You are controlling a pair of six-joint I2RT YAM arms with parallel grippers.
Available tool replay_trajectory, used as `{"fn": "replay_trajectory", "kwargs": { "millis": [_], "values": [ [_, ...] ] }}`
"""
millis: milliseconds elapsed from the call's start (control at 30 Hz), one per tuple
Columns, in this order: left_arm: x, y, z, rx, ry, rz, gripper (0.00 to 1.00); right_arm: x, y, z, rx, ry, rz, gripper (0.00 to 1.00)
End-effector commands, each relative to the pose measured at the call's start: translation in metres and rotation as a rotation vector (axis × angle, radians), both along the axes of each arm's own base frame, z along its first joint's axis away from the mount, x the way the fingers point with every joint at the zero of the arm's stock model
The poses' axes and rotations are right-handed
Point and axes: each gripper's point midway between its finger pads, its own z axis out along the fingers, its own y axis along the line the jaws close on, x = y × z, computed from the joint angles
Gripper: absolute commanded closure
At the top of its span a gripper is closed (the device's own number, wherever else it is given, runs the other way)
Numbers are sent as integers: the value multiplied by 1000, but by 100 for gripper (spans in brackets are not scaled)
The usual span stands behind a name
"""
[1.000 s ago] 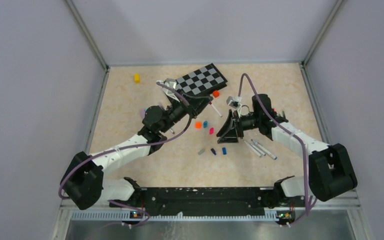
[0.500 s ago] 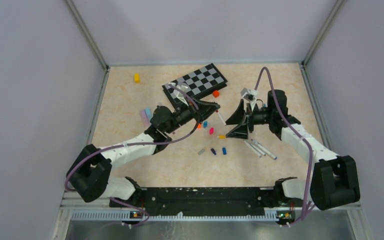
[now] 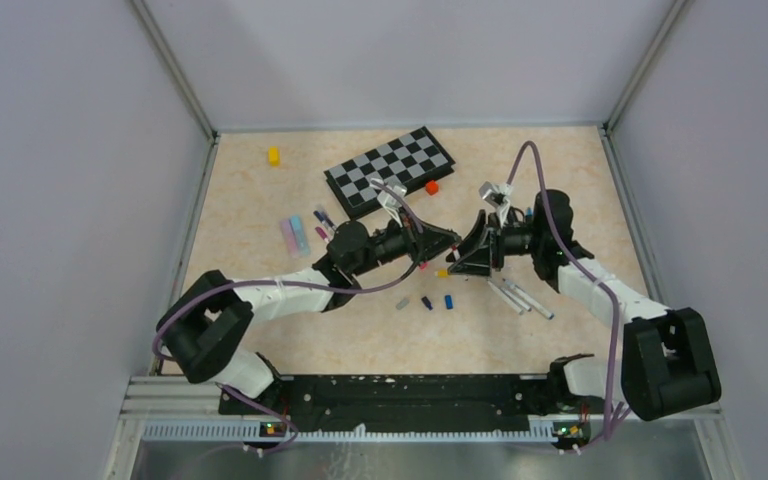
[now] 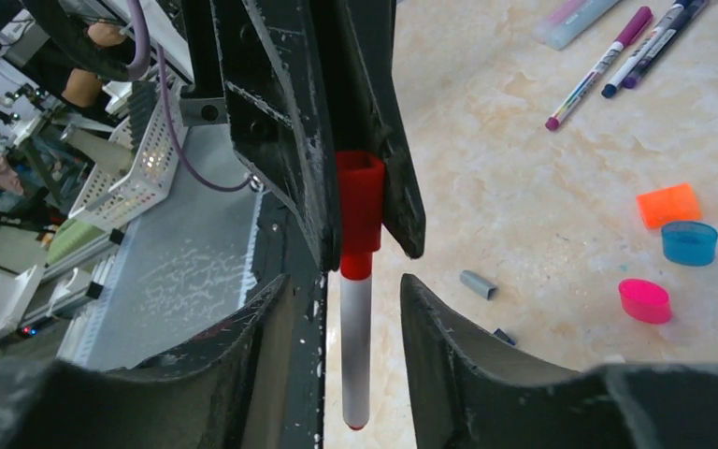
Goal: Open the pen caps
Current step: Open the pen cap from the pen, then place the pen cap at the center of the board, then place the pen at the center of the board.
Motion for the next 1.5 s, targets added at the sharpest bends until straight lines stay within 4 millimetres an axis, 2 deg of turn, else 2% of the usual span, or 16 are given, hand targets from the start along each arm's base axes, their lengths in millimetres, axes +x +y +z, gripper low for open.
{"fn": "replay_trajectory", "kwargs": {
  "millis": [0,33,67,133,200,267,400,533,633,767,833,933,1033,1167,1333,1467],
  "values": [
    [-2,-3,37,-92,-78,-10,100,-5,6,13,30,-71,37,69],
    [-1,-3,37,-94,-76,-6,100,-6,6,12,29,-72,47,94],
    [-1,-2,39,-99,-78,-3,100,-7,7,10,26,-77,52,100],
    [0,0,46,-114,-96,19,100,-9,7,6,11,-74,65,100],
    [7,8,62,-125,-152,65,100,-12,8,3,5,-82,94,100],
    [22,24,95,-141,-235,143,100,-13,8,-1,1,-47,103,100],
    [62,85,173,-180,-371,380,100,-19,9,-8,8,10,153,100],
    [89,146,227,-250,-411,574,100,-27,13,-10,6,10,182,100],
    [93,165,245,-307,-407,622,100,-29,14,-13,0,9,186,100],
    [89,169,246,-371,-382,604,100,-26,15,-16,-16,-18,167,100],
    [85,160,239,-363,-374,548,100,-12,13,-15,-56,-105,120,100],
    [77,143,215,-316,-356,437,100,8,-7,-20,-170,-149,14,100],
    [64,123,181,-255,-314,296,100,35,-41,-28,-307,-228,-136,100],
    [43,98,130,-168,-212,96,100,56,-88,-33,-422,-255,-308,100],
    [10,62,63,-37,-87,-28,100,67,-142,-57,-629,-211,-471,100],
    [-8,32,13,118,-25,-44,100,62,-171,-82,-768,-134,-528,100]
  ]
}}
